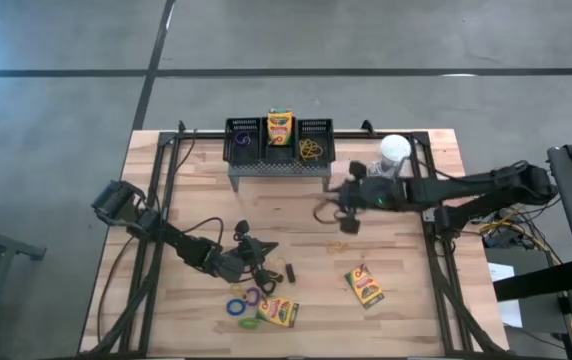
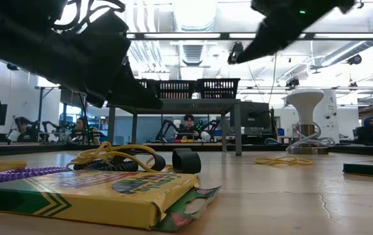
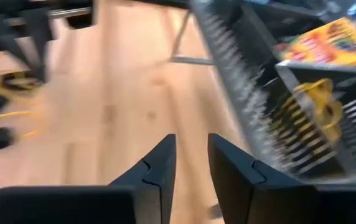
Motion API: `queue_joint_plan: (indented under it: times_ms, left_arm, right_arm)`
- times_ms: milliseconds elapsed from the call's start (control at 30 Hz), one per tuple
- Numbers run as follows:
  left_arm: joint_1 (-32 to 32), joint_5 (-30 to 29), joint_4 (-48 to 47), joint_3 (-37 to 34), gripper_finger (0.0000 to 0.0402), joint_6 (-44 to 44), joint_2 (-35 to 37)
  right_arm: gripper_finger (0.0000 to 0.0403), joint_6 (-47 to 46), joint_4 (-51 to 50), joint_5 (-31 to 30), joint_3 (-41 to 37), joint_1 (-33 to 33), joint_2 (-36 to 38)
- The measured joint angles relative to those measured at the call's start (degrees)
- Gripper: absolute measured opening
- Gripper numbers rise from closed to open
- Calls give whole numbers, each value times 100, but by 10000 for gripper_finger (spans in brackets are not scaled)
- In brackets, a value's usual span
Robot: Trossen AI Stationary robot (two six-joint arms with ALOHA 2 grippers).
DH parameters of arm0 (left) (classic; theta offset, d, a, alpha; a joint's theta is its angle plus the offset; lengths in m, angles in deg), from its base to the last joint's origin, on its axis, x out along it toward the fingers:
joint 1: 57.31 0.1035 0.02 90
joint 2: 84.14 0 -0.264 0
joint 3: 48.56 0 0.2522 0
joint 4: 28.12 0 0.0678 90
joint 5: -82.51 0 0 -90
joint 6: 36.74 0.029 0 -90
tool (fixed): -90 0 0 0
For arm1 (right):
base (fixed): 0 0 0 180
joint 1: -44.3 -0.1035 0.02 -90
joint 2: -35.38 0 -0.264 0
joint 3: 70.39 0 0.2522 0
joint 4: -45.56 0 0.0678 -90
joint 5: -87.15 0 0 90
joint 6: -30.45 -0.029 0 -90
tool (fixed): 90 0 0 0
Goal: Pick & Place Office Desk Supplies
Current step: Put the black rubber band into the right black basket on the shelf
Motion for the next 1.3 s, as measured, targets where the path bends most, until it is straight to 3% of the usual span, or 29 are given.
queue_joint_plan:
  times_ms: [233,367,467,733,900,1067,1300]
  left_arm:
    - [7,0,155,77,8,7,0]
    - [7,0,148,73,8,31,0]
    - [9,0,135,74,8,31,0]
    - [13,0,20,74,8,70,0]
    - [50,-1,-16,72,8,70,0]
    - [48,2,-71,70,8,66,0]
    - [48,22,-197,70,8,4,0]
  right_arm:
    - [90,-989,89,117,-980,-448,273]
    - [129,-994,396,1052,-1328,-342,59]
    - [166,-592,745,1335,-1485,-348,-142]
    - [210,-26,3347,1716,-1788,-928,-1449]
    - [212,229,4316,1824,-1246,-1112,-2668]
    - [212,-167,4313,2278,-302,-1015,-3738]
    - [208,-602,2781,2471,784,-939,-4380]
